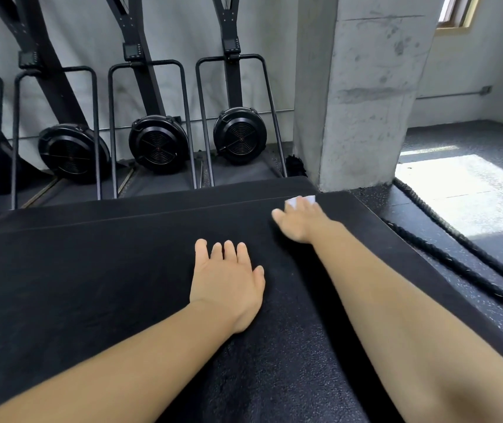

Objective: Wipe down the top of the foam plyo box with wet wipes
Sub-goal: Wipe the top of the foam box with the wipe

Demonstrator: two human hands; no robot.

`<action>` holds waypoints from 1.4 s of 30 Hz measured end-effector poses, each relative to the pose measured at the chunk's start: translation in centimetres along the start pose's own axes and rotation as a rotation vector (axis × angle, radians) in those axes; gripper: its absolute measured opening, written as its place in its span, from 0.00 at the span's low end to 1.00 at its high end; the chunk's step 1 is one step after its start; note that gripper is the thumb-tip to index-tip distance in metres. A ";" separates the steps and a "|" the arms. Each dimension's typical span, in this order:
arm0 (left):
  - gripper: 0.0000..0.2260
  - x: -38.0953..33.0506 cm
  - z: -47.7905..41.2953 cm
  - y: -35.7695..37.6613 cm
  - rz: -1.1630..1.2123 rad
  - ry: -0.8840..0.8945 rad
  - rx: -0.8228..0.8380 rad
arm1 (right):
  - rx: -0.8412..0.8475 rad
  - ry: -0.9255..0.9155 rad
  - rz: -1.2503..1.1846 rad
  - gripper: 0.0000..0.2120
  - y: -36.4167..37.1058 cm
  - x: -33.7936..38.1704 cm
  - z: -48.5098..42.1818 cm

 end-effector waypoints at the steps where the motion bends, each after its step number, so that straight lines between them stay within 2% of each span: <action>1: 0.29 0.0 0.0 -0.1 0.001 -0.002 -0.002 | 0.037 -0.058 0.004 0.29 0.8 1.8 0.5; 3: 0.30 0.0 0.1 -0.2 -0.006 -0.004 0.004 | 0.121 -0.159 0.011 0.30 2.4 4.5 1.2; 6: 0.29 -0.1 0.1 -0.3 -0.014 -0.005 0.004 | 0.191 -0.197 -0.005 0.32 2.8 5.2 1.1; 8: 0.29 -0.1 0.0 -0.3 -0.012 -0.001 -0.002 | 0.151 -0.162 0.004 0.30 1.9 3.7 0.4; 13: 0.29 -0.1 -0.1 -0.1 -0.025 0.006 -0.022 | -0.003 0.102 -0.020 0.27 -1.6 -3.1 -1.6; 17: 0.29 0.0 -0.1 0.1 -0.041 0.007 -0.014 | 0.000 0.219 0.055 0.30 -2.2 -5.8 -2.5; 24: 0.29 0.0 -0.2 0.0 -0.029 0.006 -0.011 | 0.026 0.250 0.086 0.29 -2.6 -7.5 -0.8; 29: 0.29 -0.1 -0.1 0.0 -0.026 0.002 -0.017 | 0.024 0.251 0.095 0.29 -2.8 -9.1 4.1; 35: 0.28 -0.1 0.0 0.0 -0.013 -0.010 -0.006 | 0.096 0.285 0.111 0.31 -2.0 -9.6 9.3; 42: 0.28 -0.1 -0.2 0.0 -0.008 0.004 -0.041 | 0.113 0.346 0.112 0.36 -1.8 -7.9 7.2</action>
Point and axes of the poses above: each hand's wrist, its own z-axis away from the middle knuckle, its own y-axis out of the palm, x = y × z, the point moved 6 cm from there along -z, towards the middle knuckle, and after that the axes turned 1 degree about -z, right-handed, at the moved point
